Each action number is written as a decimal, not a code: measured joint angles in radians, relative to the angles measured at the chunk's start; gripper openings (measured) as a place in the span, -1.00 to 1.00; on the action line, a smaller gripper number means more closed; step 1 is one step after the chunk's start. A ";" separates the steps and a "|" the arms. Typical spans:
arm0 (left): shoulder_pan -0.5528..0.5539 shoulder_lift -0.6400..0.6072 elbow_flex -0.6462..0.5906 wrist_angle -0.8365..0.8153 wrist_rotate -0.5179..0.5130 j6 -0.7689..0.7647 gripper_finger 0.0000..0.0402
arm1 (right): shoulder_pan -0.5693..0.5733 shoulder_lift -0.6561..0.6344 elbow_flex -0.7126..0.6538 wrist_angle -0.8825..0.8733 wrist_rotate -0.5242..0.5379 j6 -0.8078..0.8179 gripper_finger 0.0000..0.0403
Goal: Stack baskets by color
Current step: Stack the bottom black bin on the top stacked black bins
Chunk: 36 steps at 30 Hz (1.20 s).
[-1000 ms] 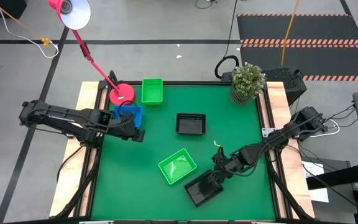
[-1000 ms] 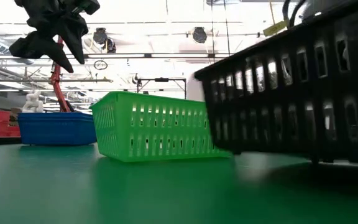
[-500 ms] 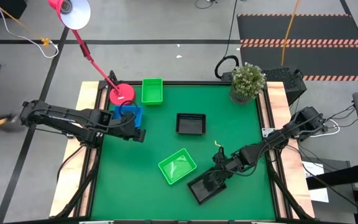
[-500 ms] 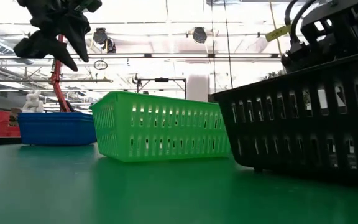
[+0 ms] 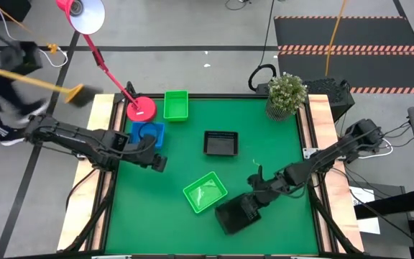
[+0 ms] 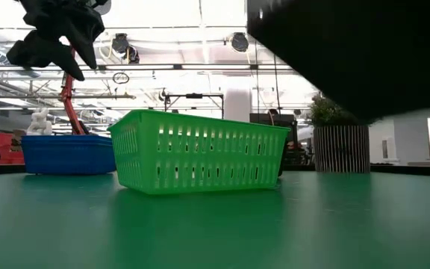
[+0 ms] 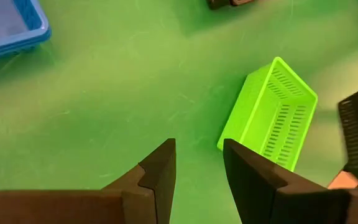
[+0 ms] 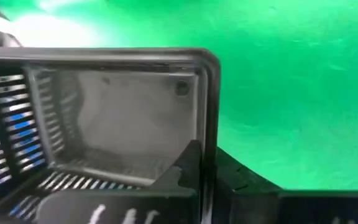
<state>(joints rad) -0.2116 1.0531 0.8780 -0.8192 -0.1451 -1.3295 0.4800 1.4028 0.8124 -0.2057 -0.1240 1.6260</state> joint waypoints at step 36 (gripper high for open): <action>0.010 0.000 0.000 0.008 -0.170 0.087 -0.34 | -0.637 -0.265 0.438 -0.487 0.016 -0.199 -1.00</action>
<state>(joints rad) -0.2014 1.0527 0.8780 -0.8110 -0.3151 -1.2426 -0.1572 1.1376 1.2501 -0.6929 -0.1081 1.4270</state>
